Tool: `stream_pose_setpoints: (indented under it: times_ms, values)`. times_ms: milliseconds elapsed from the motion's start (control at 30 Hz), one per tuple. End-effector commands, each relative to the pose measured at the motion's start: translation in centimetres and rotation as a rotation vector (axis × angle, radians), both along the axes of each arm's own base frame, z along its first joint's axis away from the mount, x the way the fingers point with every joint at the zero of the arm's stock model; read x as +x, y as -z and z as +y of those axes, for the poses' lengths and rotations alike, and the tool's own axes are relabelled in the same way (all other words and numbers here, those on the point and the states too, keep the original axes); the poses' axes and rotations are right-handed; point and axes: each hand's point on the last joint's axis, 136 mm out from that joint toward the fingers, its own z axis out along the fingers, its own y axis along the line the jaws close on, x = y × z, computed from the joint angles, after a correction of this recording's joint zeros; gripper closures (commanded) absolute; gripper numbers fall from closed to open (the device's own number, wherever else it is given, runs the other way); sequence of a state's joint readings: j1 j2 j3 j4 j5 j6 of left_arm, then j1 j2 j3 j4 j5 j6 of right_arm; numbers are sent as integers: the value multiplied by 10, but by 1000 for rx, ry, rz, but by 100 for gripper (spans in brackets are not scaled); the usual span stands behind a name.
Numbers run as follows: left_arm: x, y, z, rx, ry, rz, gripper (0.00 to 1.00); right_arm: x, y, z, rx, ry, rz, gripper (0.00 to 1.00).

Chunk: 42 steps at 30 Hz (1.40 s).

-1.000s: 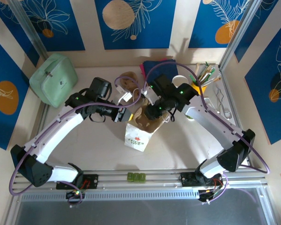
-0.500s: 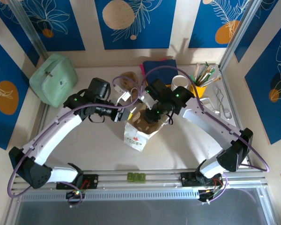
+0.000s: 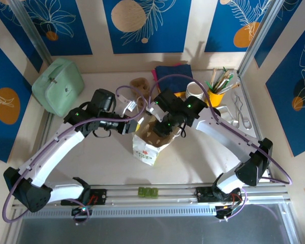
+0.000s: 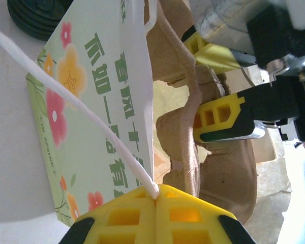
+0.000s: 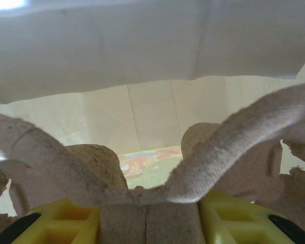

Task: Pack the takeout coffee

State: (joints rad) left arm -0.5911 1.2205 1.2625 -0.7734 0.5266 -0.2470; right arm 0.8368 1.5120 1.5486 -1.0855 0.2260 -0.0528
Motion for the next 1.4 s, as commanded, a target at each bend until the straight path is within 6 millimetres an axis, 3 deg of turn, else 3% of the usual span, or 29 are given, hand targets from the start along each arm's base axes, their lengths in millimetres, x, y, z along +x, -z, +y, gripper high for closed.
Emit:
stream_pose_setpoints:
  times_ms: [0, 367, 1367]
  values:
    - [-2, -2, 0, -27, 2, 10, 100, -1, 5, 6, -29, -43, 10, 61]
    - [-4, 0, -4, -34, 28, 32, 100, 12, 21, 14, -92, -63, -9, 60]
    - [-6, 0, 7, -3, -19, 22, 100, 9, 55, 20, -85, -118, 9, 57]
